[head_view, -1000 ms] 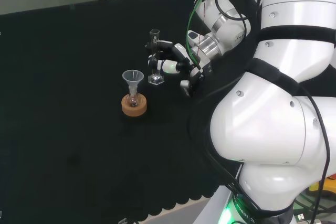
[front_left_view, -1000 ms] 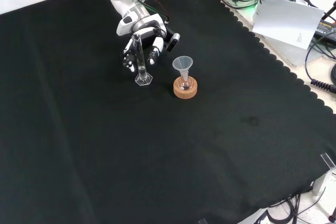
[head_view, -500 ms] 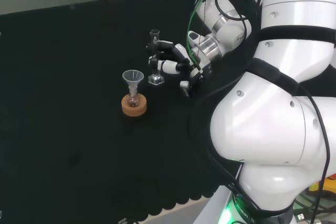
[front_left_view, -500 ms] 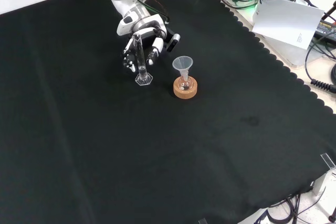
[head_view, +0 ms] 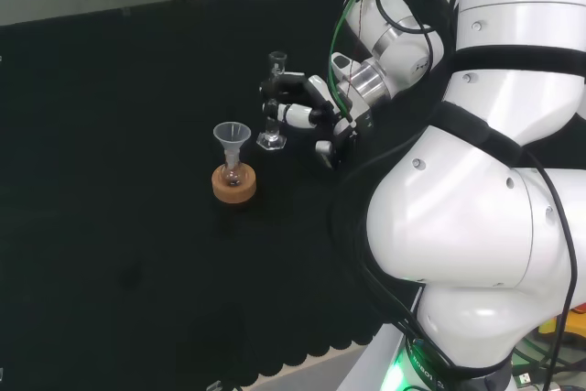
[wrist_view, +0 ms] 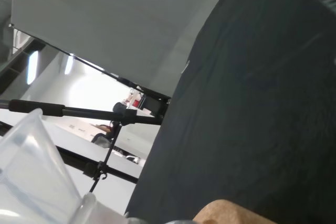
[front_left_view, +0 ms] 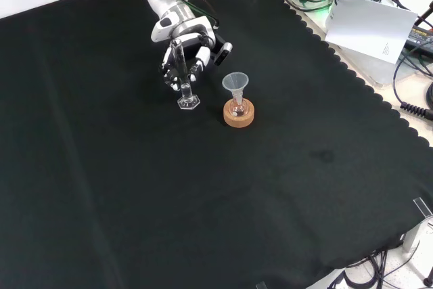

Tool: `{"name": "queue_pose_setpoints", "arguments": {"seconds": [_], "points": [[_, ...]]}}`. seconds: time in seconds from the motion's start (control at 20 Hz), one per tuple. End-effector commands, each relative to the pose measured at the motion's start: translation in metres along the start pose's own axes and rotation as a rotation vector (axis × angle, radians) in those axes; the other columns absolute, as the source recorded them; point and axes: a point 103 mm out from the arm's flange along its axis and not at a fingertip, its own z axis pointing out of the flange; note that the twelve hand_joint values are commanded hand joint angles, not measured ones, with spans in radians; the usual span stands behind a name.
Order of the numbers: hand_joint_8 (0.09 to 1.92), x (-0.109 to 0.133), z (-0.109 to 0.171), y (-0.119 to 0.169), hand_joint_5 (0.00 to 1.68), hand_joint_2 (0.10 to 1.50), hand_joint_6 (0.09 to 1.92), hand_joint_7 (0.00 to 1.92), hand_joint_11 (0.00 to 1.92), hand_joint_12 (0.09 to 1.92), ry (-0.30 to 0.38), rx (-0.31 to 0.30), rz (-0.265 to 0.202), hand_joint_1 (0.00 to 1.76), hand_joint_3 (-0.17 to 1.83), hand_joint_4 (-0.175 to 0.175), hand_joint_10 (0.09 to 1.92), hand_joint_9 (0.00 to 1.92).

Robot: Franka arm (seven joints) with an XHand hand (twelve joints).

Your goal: Pick up the graduated cylinder.

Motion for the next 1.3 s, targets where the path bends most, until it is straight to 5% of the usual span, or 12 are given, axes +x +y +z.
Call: {"name": "queue_pose_setpoints", "arguments": {"seconds": [0.05, 0.7, 0.95, 1.1, 1.3], "points": [[0.65, 0.005, -0.010, -0.001, 0.91, 1.15, 1.10, 0.90, 1.18, 0.83, -0.086, -0.011, 0.009, 1.11, -0.01, -0.084, 0.23, 1.24], [0.65, 0.052, -0.047, 0.009, 0.90, 1.16, 1.12, 0.99, 1.26, 0.78, -0.514, 0.168, -0.129, 1.12, 0.00, -0.135, 0.14, 1.36], [0.57, 0.070, -0.055, 0.005, 0.93, 1.14, 1.08, 1.08, 1.31, 0.73, -0.588, 0.199, -0.141, 1.13, 0.00, -0.134, 0.09, 1.44], [0.97, 0.080, -0.061, 0.000, 0.93, 1.13, 1.06, 0.99, 1.33, 0.72, -0.616, 0.217, -0.145, 1.23, 0.00, -0.168, 0.09, 1.46], [1.04, 0.095, -0.067, -0.009, 0.94, 1.13, 1.05, 0.97, 1.33, 0.72, -0.649, 0.241, -0.144, 1.25, 0.00, -0.175, 0.09, 1.47]]}}
